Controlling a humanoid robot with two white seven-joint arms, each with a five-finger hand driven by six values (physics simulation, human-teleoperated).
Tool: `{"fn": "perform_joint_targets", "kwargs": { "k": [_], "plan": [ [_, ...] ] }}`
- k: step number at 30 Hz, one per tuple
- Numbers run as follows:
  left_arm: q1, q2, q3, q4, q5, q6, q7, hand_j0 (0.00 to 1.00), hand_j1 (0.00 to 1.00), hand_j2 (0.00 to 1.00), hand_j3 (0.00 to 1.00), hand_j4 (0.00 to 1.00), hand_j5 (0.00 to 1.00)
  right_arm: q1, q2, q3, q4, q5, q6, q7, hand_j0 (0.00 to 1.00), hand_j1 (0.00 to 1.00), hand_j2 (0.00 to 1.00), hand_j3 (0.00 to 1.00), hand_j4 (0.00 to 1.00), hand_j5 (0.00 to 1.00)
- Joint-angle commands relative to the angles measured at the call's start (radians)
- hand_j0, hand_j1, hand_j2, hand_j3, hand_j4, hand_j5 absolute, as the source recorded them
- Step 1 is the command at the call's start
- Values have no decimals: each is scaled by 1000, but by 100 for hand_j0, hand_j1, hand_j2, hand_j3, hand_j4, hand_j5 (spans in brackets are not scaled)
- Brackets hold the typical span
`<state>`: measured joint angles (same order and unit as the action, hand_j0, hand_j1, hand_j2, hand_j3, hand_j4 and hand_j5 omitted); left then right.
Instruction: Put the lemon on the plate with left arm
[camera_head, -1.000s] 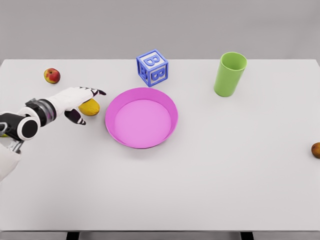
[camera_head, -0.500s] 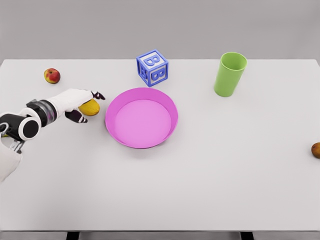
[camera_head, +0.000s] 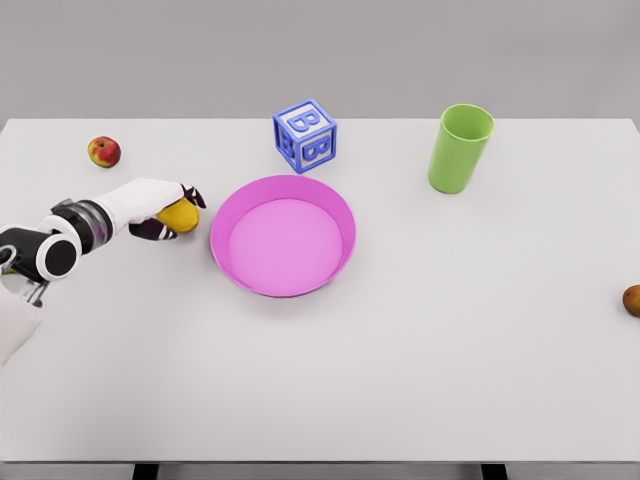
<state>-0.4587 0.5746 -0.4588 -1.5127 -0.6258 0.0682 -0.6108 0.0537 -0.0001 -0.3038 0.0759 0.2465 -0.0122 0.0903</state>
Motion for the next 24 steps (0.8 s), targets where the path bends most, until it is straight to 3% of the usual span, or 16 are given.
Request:
{"fn": "perform_joint_targets", "kwargs": {
  "k": [1, 5, 24],
  "plan": [
    [2, 1, 0, 0, 0, -1, 0, 62, 62, 62, 62, 62, 62, 0, 0, 0, 1, 0, 0, 0, 100, 100, 100, 100, 100, 100],
    [0, 1, 11, -3, -2, 2, 0, 54, 54, 54, 54, 54, 54, 0, 0, 0, 1, 1, 0, 0, 100, 100, 100, 100, 100, 100],
    [0, 10, 40, -69, 8, 2, 0, 53, 53, 53, 53, 53, 53, 0, 0, 0, 1, 1, 0, 0, 100, 100, 100, 100, 100, 100]
  ]
}}
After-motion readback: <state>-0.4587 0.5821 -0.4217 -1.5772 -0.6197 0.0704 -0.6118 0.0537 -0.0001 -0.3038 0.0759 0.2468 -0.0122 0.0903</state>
